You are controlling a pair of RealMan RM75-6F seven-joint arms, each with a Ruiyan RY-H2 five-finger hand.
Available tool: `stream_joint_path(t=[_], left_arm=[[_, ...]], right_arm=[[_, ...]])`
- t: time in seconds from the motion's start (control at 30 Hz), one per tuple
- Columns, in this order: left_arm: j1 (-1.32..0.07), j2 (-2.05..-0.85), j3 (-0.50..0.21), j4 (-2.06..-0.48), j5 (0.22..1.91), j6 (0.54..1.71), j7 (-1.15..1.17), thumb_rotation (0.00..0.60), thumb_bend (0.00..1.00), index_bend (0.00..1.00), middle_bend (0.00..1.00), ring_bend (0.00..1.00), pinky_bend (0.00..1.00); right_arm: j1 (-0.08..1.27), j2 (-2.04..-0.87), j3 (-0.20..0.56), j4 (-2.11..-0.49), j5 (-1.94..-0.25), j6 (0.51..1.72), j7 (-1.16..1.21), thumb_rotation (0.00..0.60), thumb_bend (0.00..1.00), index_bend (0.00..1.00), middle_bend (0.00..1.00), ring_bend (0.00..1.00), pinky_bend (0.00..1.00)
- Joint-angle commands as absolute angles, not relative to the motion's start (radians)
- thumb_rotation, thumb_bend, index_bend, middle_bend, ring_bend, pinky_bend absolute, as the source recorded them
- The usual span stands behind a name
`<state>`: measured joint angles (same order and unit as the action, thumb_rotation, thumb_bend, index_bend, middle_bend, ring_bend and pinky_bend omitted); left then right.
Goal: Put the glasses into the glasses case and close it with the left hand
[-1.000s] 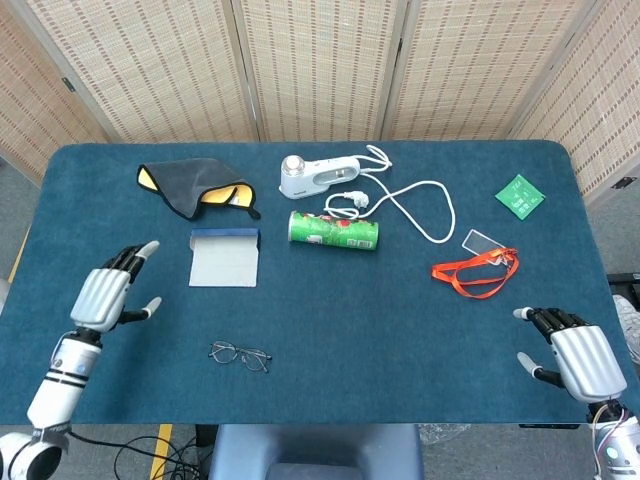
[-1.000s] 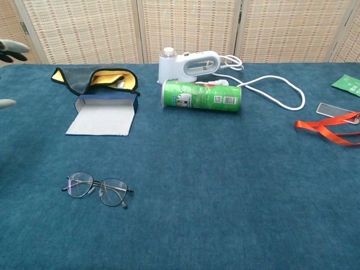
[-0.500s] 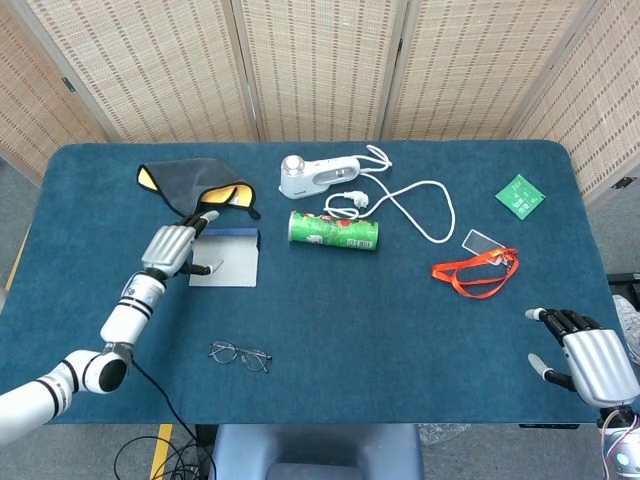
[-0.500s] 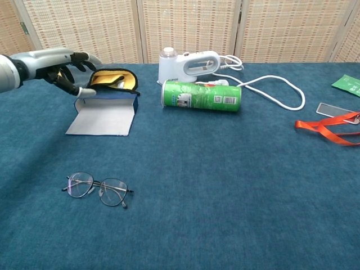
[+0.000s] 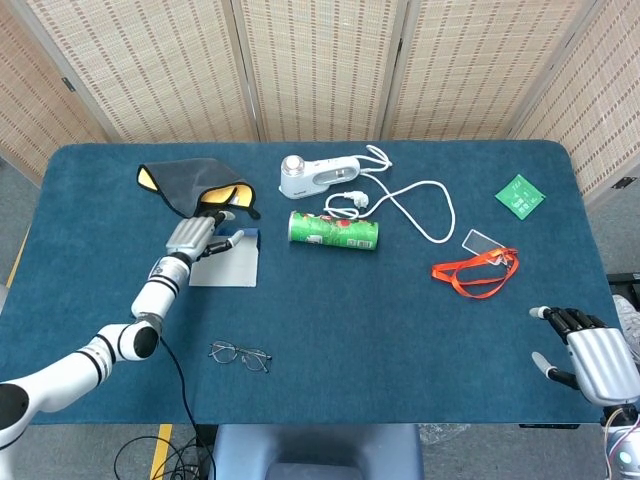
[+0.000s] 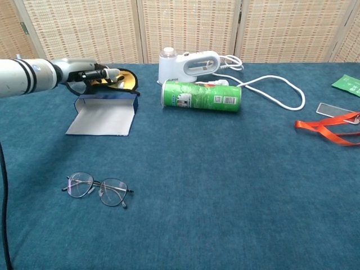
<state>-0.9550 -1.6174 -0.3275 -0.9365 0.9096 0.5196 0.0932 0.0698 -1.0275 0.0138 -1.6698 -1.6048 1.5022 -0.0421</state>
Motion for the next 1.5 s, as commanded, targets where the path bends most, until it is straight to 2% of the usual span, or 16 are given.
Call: stream_joint_path(t=[0.03, 0.17, 0.27, 0.63, 0.73, 1.1, 1.5], left_arm=[[-0.982, -1.643, -0.312, -0.897, 0.909, 0.499, 0.100, 0.036, 0.34, 0.21, 0.20, 0.15, 0.25], [-1.007, -1.672, -0.305, -0.848, 0.903, 0.487, 0.103, 0.012, 0.34, 0.21, 0.20, 0.15, 0.24], [-1.024, -1.696, -0.292, -0.803, 0.918, 0.492, 0.115, 0.000, 0.34, 0.22, 0.20, 0.15, 0.20], [-1.040, -1.735, -0.278, -0.722, 0.937, 0.408, 0.052, 0.000, 0.34, 0.24, 0.23, 0.15, 0.19], [-1.033, -1.718, -0.272, -0.756, 0.960, 0.401, 0.032, 0.000, 0.35, 0.25, 0.25, 0.15, 0.19], [-0.970, -1.602, -0.227, -1.005, 1.043, 0.501, 0.029, 0.000, 0.34, 0.25, 0.27, 0.15, 0.19], [-0.939, -1.499, -0.172, -1.162, 0.913, 0.545, 0.138, 0.000, 0.34, 0.23, 0.28, 0.15, 0.19]], right_arm=[[0.070, -1.028, 0.013, -1.669, -1.601, 1.498, -0.042, 0.600, 0.23, 0.30, 0.37, 0.36, 0.44], [0.070, -1.028, 0.013, -1.668, -1.596, 1.494, -0.043, 0.600, 0.23, 0.30, 0.37, 0.36, 0.44], [0.068, -1.026, 0.014, -1.670, -1.595, 1.496, -0.044, 0.600, 0.23, 0.30, 0.37, 0.36, 0.44], [0.062, -1.021, 0.015, -1.679, -1.587, 1.498, -0.053, 0.600, 0.23, 0.30, 0.37, 0.36, 0.44], [0.062, -1.022, 0.014, -1.679, -1.590, 1.500, -0.053, 0.600, 0.23, 0.30, 0.37, 0.36, 0.44], [0.058, -1.027, 0.010, -1.672, -1.601, 1.507, -0.042, 0.600, 0.23, 0.30, 0.37, 0.36, 0.44], [0.051, -1.023, 0.008, -1.674, -1.618, 1.523, -0.037, 0.600, 0.23, 0.30, 0.37, 0.37, 0.44]])
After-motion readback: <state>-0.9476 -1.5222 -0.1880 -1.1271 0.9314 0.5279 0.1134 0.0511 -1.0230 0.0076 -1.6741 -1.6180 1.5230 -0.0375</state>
